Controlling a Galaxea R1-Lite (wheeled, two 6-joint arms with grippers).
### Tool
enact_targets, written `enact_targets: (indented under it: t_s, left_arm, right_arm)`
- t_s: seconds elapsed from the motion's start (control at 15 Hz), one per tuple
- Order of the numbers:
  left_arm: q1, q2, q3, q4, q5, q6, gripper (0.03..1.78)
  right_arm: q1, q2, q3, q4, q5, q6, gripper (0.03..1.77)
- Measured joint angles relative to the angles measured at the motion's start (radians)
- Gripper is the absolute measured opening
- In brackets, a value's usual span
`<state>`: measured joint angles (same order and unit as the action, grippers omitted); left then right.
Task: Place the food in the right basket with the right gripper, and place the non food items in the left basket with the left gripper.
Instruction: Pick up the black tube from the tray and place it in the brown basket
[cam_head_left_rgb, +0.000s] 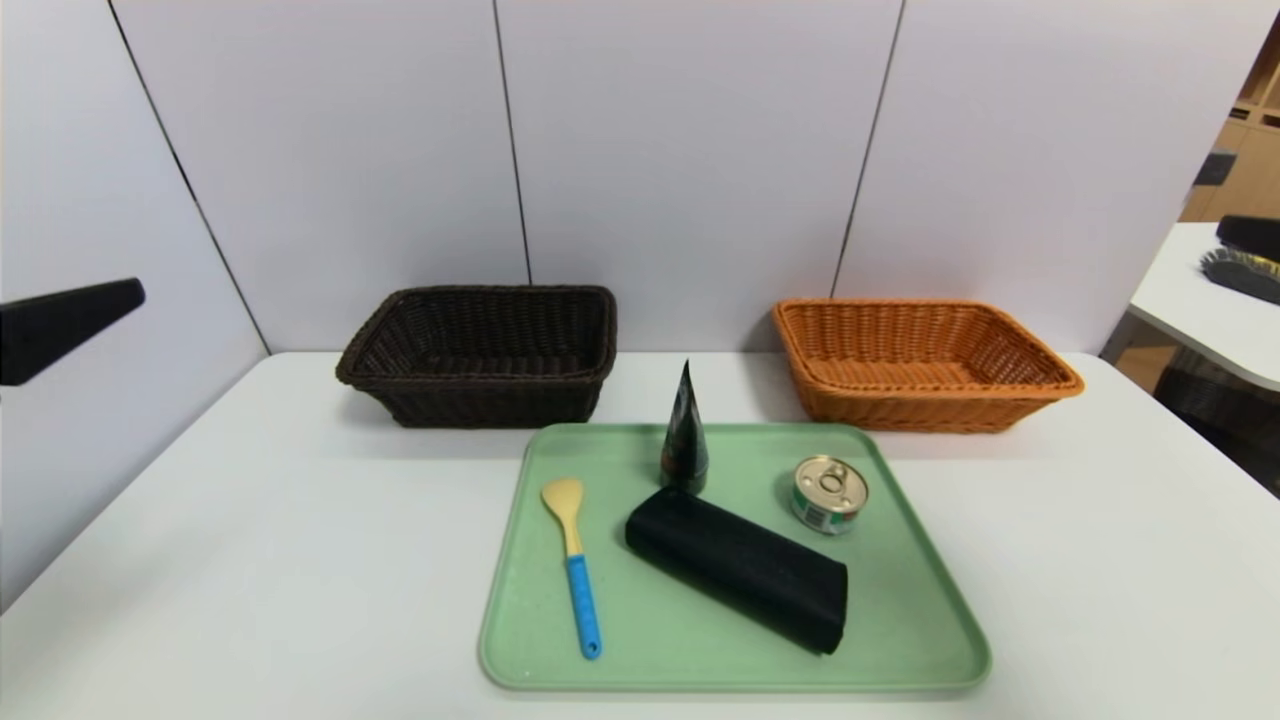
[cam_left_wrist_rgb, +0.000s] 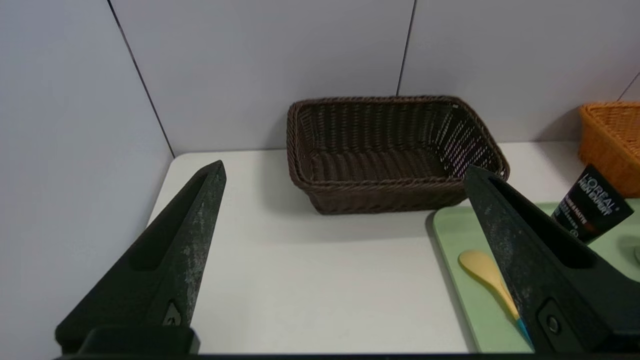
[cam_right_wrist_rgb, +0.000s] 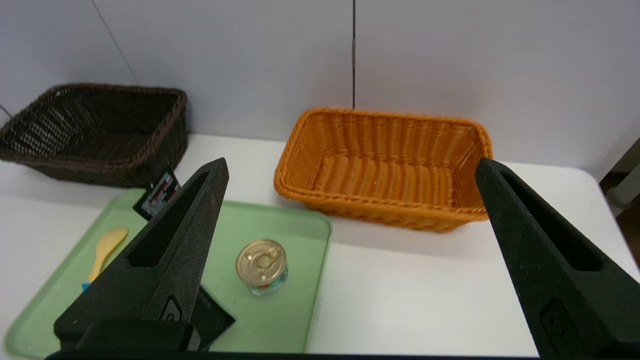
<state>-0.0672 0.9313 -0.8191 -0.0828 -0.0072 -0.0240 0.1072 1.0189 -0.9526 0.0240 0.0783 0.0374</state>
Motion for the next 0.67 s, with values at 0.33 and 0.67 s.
enact_targets:
  t_s: [0.33, 0.67]
  left_arm:
    - [-0.022, 0.014, 0.136, -0.009, 0.0, -0.002, 1.69]
    - [-0.163, 0.01, 0.298, -0.134, 0.009, 0.004, 1.69]
  right_arm:
    - [0.083, 0.008, 0.241, -0.093, 0.0, -0.004, 1.7]
    - [0.164, 0.055, 0.449, -0.261, -0.001, 0.001, 1.7]
